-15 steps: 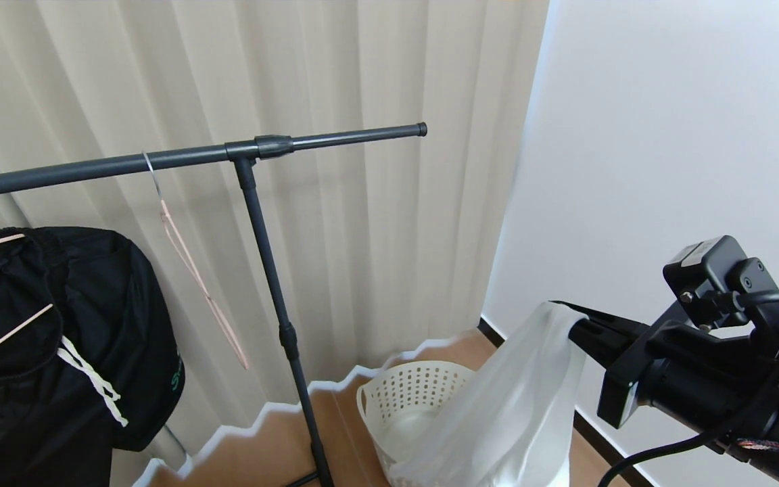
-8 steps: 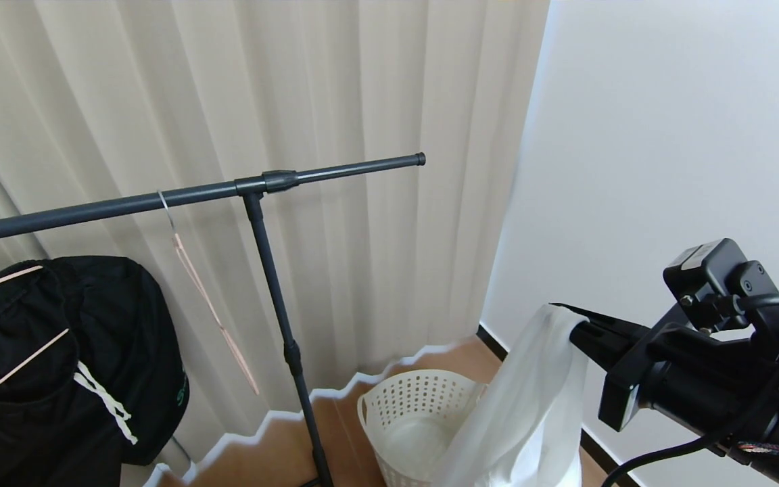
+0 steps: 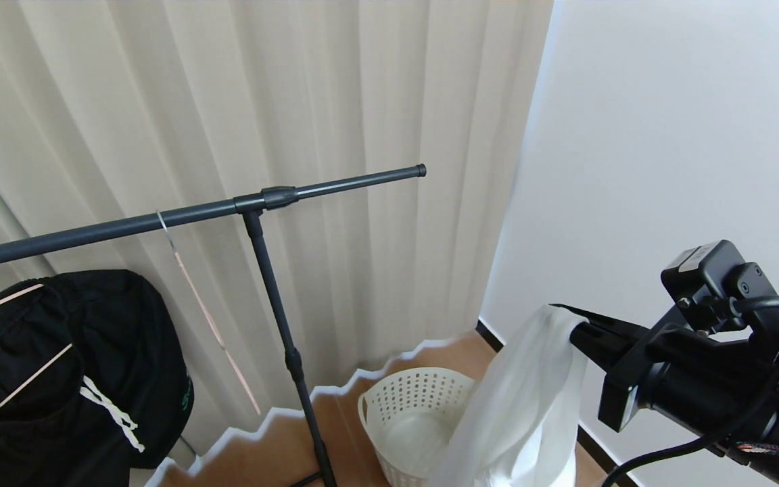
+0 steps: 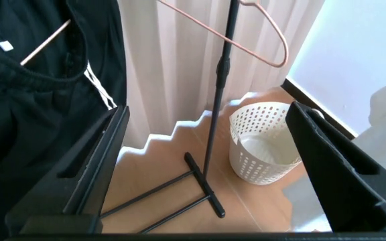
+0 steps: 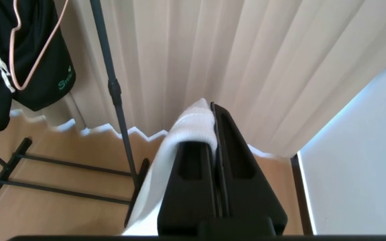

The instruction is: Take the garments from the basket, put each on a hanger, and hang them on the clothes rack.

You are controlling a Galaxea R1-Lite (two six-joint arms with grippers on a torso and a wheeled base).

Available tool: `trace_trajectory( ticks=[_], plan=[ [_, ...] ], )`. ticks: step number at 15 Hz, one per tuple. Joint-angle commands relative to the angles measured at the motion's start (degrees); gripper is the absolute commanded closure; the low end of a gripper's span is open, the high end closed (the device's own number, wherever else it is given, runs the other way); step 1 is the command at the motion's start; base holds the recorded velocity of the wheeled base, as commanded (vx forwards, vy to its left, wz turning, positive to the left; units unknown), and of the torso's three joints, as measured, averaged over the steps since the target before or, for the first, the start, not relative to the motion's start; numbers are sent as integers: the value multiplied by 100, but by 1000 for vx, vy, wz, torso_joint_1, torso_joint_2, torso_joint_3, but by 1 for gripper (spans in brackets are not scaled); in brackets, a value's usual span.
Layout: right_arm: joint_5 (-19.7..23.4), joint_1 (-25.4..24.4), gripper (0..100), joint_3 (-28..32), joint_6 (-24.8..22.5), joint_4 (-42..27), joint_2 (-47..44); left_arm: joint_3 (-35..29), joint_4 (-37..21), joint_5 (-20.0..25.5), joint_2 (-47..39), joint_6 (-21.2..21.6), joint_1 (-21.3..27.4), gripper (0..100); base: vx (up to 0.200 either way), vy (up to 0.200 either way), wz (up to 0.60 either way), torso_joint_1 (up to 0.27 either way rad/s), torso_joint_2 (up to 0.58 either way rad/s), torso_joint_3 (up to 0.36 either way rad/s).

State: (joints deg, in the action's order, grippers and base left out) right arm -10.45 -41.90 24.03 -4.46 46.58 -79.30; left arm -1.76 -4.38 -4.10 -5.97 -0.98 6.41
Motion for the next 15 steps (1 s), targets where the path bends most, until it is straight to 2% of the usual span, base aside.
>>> trace_trajectory(
  ticks=[1,7,11,15],
  plan=[
    [-1,-2,100,-3,-2,0,-7,0,-2,-3,-9,1,0,0,0,0,0,154,-344,-183],
    [-1,-2,100,-12,-2,9,20,0,7,-3,-9,1,0,0,0,0,0,153,-338,-180],
    [25,-2,100,-74,-2,9,-15,0,7,-3,-9,10,0,0,0,0,0,82,-173,-90],
    [25,-2,100,-74,-2,9,-7,0,7,-3,-9,1,0,0,0,0,600,-1,-1,4]
  ],
)
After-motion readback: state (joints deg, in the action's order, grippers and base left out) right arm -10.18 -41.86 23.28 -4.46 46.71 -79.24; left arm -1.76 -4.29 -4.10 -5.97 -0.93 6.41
